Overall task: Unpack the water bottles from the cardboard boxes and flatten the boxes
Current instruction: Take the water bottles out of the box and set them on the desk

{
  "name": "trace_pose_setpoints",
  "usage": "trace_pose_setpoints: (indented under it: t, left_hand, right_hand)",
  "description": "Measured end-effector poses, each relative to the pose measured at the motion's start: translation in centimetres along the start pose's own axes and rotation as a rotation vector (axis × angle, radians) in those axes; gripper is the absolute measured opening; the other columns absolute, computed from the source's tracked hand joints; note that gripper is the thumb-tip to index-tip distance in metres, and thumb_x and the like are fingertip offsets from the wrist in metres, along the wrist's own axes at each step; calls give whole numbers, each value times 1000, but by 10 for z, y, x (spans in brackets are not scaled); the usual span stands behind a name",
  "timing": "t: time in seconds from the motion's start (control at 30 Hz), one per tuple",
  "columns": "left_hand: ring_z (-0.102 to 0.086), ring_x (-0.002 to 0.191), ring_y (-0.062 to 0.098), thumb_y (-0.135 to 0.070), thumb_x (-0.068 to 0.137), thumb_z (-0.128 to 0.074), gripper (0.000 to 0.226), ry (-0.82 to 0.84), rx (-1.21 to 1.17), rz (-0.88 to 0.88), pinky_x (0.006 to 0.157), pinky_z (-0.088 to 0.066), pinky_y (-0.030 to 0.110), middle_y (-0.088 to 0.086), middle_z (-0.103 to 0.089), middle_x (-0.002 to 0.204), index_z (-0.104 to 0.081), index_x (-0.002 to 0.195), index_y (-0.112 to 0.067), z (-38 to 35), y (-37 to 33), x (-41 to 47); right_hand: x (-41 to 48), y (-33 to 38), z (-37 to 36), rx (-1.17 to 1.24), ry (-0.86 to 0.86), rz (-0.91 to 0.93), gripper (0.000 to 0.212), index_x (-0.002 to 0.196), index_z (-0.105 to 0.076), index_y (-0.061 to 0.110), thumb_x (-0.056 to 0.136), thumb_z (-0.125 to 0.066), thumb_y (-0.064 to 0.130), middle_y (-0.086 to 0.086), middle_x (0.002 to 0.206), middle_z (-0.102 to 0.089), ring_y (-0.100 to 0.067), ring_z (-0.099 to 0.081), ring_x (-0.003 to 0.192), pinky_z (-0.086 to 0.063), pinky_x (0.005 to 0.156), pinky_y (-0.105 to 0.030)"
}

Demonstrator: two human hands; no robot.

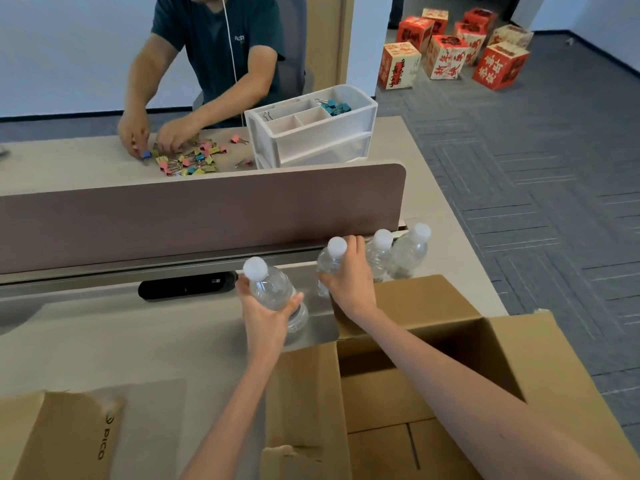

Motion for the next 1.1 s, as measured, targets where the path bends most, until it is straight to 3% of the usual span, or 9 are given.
trace_pose_setpoints:
  t: [0.3, 0.47, 0.6, 0.73, 0.9, 1.1]
  left_hand:
    - [-58, 109, 22, -9, 65, -90, 77, 19, 34, 16, 101, -46, 40, 2, -55, 120, -38, 120, -23, -1, 4, 11]
    - [-58, 107, 23, -6, 65, -89, 78, 18, 27, 31, 96, -46, 36, 5, -56, 119, -37, 120, -24, -10, 0, 18]
    - [-52, 112, 20, -6, 67, -88, 81, 20, 43, 29, 96, -39, 31, 1, -51, 122, -37, 128, -20, -24, -3, 25]
    - [-48, 118, 18, -10, 70, -85, 75, 10, 97, 2, 100, -39, 34, 1, -46, 134, -36, 124, -28, -37, -3, 27]
    - [-48, 102, 13, -8, 72, -82, 72, 17, 121, 18, 89, -39, 30, -1, -38, 134, -38, 129, -19, -47, -4, 31]
    - [-46, 113, 17, -9, 67, -86, 71, 31, 132, 0, 92, -38, 30, 0, -45, 129, -42, 121, -21, -57, 1, 35]
  right_hand:
    - [6, -1, -1, 31, 58, -79, 55, 118, -39, 11, 79, -78, 14, -3, 117, -42, -21, -51, 103, -48, 79, -30]
    - [-9, -12, 9, 18, 126, -61, 56, 133, -34, 12, 85, -62, 5, -3, 133, -44, -29, -56, 108, -51, 78, -41]
    - [-29, -20, 21, 8, 58, 9, 39, 121, -38, 17, 89, -54, 3, 0, 120, -53, -25, -60, 99, -53, 78, -43]
    - [-43, -29, 31, 11, -32, 47, 29, 111, -44, 21, 90, -53, 2, 7, 102, -57, -12, -60, 86, -54, 73, -34]
    - [-52, -45, 47, -10, -45, 101, 23, 103, -50, 20, 90, -55, 1, 9, 98, -58, -9, -57, 84, -50, 73, -27]
    - [-67, -67, 63, -92, -50, 117, 25, 99, -50, 23, 90, -56, 0, 11, 94, -56, -5, -57, 82, -45, 69, -14]
Point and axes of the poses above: each hand's wrist, its own x-axis towards the middle knuckle, its own z-axis out of the back of the hand, y = z × x, the point moved 2 cm from there along x, towards the middle knuckle
